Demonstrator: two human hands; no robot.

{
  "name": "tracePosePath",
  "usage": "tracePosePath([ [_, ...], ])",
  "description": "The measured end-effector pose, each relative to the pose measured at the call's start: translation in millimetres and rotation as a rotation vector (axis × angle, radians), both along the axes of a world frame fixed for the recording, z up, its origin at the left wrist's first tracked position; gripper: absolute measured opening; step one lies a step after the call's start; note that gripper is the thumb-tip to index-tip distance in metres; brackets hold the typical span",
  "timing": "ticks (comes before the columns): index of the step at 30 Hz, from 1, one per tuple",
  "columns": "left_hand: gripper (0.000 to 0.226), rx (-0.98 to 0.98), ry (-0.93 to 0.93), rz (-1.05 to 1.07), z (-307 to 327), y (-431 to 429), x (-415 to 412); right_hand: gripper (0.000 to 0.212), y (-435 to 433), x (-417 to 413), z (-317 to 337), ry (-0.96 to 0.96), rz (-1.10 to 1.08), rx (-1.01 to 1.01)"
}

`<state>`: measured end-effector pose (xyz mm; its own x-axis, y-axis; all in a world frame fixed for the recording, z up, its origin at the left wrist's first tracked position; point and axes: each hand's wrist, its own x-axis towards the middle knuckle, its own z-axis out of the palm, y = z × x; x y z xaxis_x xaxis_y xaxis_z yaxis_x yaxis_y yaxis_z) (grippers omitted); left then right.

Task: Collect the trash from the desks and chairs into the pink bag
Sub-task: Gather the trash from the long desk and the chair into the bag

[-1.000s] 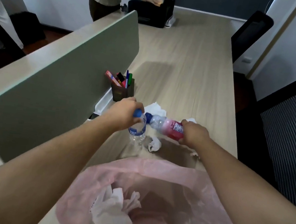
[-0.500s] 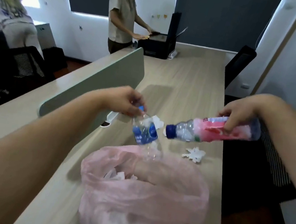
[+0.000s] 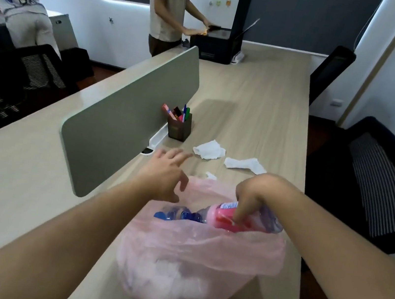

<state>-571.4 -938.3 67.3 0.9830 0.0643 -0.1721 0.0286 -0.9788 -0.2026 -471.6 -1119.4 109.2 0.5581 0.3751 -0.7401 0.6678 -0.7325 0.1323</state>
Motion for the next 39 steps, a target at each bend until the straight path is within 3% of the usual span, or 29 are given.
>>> tracePosePath([
  [4, 0.053, -0.166, 0.237, 0.258, -18, 15, 0, 0.037, 6, -6, -12, 0.102, -0.125, 0.054],
  [7, 0.064, -0.280, 0.147, 0.255, -23, 12, 4, 0.034, 16, -14, -35, 0.197, -0.275, 0.196],
  [9, 0.067, -0.296, 0.115, 0.237, -21, 8, 9, 0.047, 25, -18, -60, 0.186, -0.294, 0.245],
  [11, 0.069, -0.308, 0.102, 0.241, -17, 8, 13, 0.053, 30, -23, -83, 0.180, -0.251, 0.222],
  [15, 0.067, -0.361, 0.043, 0.244, -10, 15, 13, 0.036, 29, -33, -109, 0.161, -0.141, 0.093],
  [19, 0.068, -0.391, 0.034, 0.250, -4, 25, 12, 0.059, 19, -31, -102, 0.127, -0.117, 0.149],
  [21, 0.069, -0.383, 0.083, 0.260, 1, 33, 13, 0.038, 10, -23, -91, 0.168, -0.190, 0.101],
  [23, 0.061, -0.393, 0.225, 0.259, 9, 39, 17, 0.027, 3, -12, -79, 0.340, -0.277, -0.041],
  [25, 0.038, -0.460, 0.392, 0.251, 19, 42, 27, 0.043, 1, 13, -65, 0.407, -0.216, -0.109],
  [27, 0.019, -0.541, 0.391, 0.251, 27, 46, 47, 0.035, 1, 50, -54, 0.414, -0.302, 0.067],
  [30, 0.010, -0.555, 0.032, 0.244, 29, 55, 88, 0.026, -7, 102, -34, 0.260, -0.524, 0.503],
  [32, 0.017, -0.493, -0.094, 0.206, 18, 57, 121, 0.028, -13, 132, -41, -0.030, -0.556, 0.703],
  [34, 0.035, -0.444, -0.032, 0.178, -3, 52, 153, 0.033, -17, 155, -69, -0.228, -0.524, 0.719],
  [39, 0.060, -0.308, 0.251, 0.059, -85, 31, 202, 0.062, -25, 176, -161, -0.240, -0.555, 0.509],
])
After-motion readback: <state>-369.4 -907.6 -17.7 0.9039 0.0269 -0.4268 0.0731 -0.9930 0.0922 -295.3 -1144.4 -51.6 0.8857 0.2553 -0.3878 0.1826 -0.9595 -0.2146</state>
